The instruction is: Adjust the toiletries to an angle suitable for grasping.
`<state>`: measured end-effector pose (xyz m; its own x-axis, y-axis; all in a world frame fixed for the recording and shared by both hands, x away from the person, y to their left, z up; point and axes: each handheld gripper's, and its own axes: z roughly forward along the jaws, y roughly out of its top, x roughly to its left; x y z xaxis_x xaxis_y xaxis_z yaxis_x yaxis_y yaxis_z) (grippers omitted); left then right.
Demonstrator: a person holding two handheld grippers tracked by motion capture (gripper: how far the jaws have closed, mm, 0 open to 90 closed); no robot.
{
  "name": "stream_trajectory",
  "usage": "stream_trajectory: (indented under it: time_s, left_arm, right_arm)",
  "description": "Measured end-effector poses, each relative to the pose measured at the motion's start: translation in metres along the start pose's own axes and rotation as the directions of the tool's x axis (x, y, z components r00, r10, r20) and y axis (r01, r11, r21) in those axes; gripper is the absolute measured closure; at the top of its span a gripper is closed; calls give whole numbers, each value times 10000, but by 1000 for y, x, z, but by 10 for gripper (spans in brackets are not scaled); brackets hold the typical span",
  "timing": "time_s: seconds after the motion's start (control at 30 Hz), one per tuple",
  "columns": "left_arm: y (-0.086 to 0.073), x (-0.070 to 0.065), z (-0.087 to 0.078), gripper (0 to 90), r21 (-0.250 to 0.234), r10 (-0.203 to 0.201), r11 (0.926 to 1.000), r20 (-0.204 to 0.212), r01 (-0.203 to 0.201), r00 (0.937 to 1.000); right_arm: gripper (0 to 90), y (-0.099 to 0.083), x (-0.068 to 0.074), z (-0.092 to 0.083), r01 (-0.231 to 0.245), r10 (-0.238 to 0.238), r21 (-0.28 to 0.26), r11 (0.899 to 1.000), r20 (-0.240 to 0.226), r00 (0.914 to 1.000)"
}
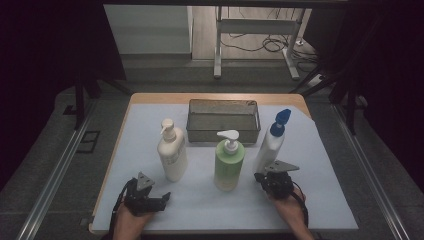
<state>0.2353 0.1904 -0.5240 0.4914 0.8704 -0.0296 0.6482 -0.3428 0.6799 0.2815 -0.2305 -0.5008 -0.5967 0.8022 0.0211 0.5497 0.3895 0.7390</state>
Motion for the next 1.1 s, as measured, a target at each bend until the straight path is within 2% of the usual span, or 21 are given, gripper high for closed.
stream_trajectory:
  time_s: [0.2, 0.5, 1.1]
  left_arm:
    - [0, 0, 0, 107, 2, 1, 10000, 2, -1, 10000]
    - [0, 0, 0, 107, 0, 2, 10000, 1, -2, 10000]
    - [0, 0, 0, 107, 3, 0, 10000, 3, 0, 10000]
  right_arm:
    - [895, -2, -4, -3, -3, 1, 63, 10000, 230, 9997]
    - [894, -5, -11, -8, -68, 65, 121, 9999, 304, 9995]
    - [890, -15, -44, -20, -709, 701, 60, 9975, 814, 9942]
